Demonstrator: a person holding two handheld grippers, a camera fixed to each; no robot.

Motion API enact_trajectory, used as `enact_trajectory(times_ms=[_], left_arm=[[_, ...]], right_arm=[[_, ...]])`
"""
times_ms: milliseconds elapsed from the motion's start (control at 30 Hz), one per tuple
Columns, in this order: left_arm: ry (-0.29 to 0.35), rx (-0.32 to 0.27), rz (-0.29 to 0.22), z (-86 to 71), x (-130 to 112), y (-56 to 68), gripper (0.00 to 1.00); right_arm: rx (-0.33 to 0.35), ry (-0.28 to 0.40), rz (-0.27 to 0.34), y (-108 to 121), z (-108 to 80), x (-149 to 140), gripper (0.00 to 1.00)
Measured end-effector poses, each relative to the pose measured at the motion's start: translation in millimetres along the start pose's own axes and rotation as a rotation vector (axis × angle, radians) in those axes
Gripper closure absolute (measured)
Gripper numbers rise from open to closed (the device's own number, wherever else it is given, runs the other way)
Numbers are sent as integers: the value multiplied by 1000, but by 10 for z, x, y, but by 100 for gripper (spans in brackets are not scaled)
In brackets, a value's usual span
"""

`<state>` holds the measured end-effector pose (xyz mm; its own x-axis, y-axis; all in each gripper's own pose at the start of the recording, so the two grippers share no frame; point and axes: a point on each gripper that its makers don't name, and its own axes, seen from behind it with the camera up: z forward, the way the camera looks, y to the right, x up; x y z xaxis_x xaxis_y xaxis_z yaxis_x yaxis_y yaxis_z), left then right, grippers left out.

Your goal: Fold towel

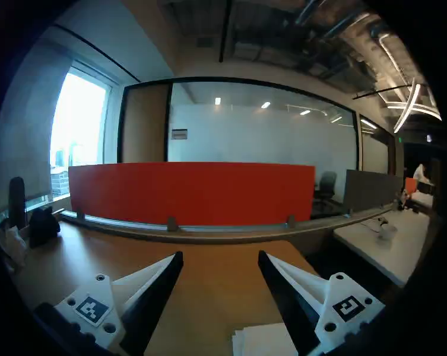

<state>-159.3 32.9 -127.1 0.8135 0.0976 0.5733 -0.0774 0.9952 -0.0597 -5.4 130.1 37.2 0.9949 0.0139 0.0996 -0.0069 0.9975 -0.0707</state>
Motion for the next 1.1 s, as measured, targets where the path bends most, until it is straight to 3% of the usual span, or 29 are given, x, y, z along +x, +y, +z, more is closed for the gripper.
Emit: enact_trajectory(times_ms=[567,800,1100], left_arm=[[17,-1,-10,12,54,-92,1],[19,-2,-14,18,48,-102,2],[33,-2,-24,46,86,-97,2]], right_arm=[[71,41,17,-748,26,199,2],[80,46,32,-951,21,272,1],[79,57,33,-1050,15,323,1]])
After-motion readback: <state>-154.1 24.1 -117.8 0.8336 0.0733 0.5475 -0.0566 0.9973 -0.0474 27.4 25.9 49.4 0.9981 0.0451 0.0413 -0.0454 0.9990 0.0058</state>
